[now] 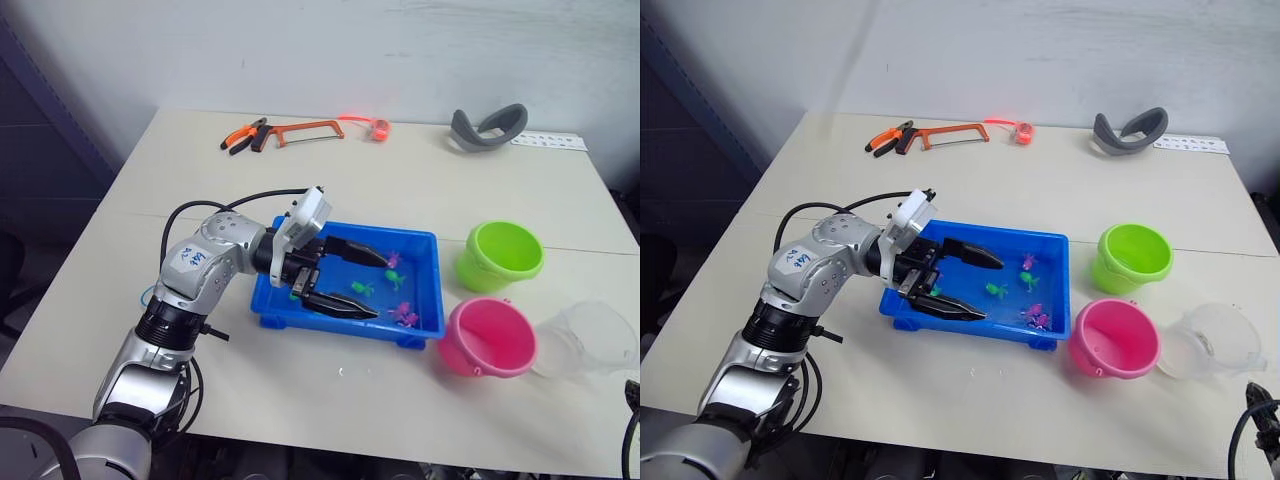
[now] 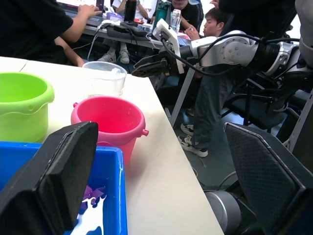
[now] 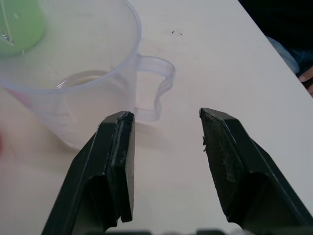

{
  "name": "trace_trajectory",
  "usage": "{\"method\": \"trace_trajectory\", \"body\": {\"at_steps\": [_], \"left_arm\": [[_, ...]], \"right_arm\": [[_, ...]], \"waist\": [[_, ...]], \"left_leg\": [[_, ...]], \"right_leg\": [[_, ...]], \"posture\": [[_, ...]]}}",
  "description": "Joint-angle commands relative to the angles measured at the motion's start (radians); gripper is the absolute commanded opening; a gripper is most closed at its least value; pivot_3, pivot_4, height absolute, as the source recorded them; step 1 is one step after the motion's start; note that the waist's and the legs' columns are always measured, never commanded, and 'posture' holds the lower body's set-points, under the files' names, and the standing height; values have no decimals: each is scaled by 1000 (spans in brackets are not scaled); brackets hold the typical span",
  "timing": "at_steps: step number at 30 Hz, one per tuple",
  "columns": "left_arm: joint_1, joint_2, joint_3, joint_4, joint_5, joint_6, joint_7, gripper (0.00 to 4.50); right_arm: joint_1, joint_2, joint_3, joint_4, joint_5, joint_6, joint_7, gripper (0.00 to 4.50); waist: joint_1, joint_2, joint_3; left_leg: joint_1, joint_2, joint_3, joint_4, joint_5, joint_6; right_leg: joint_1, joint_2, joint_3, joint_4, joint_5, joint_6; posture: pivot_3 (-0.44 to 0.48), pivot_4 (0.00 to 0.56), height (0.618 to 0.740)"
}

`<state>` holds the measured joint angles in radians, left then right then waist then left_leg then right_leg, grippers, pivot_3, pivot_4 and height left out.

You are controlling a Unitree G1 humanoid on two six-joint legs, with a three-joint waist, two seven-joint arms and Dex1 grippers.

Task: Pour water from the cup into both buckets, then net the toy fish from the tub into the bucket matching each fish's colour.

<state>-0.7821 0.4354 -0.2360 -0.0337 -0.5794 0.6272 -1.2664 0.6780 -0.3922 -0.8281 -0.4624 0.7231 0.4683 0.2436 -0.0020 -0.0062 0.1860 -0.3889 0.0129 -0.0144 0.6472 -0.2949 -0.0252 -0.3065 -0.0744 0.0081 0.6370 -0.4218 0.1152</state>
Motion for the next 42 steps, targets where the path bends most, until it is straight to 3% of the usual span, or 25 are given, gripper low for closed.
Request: {"method": "trace_trajectory", "body": {"at_steps": [1,19,42], "left_arm": [[-3,5,21,-43,-7,-2,7,4500],[-8,10,26,-50,-5,-5,17,4500],[-17,19,47,-75,-6,1,44,4500]], "right_arm": [[-15,-20,-4,9,-24,-2,10,2167],[-164,-36,33,95,-128,-8,11,2167],[-389,-50,97,398,-245,-183,83,2167]], "waist": [[-1,1,0],[-2,2,-1],[-2,3,-2]], "left_leg": [[0,0,0,0,0,0],[0,0,0,0,0,0],[0,0,1,0,0,0]], "right_leg": [[0,0,0,0,0,0],[0,1,0,0,0,0],[0,1,0,1,0,0]], "posture": [[0,150,740],[0,150,740],[0,150,740]]}}
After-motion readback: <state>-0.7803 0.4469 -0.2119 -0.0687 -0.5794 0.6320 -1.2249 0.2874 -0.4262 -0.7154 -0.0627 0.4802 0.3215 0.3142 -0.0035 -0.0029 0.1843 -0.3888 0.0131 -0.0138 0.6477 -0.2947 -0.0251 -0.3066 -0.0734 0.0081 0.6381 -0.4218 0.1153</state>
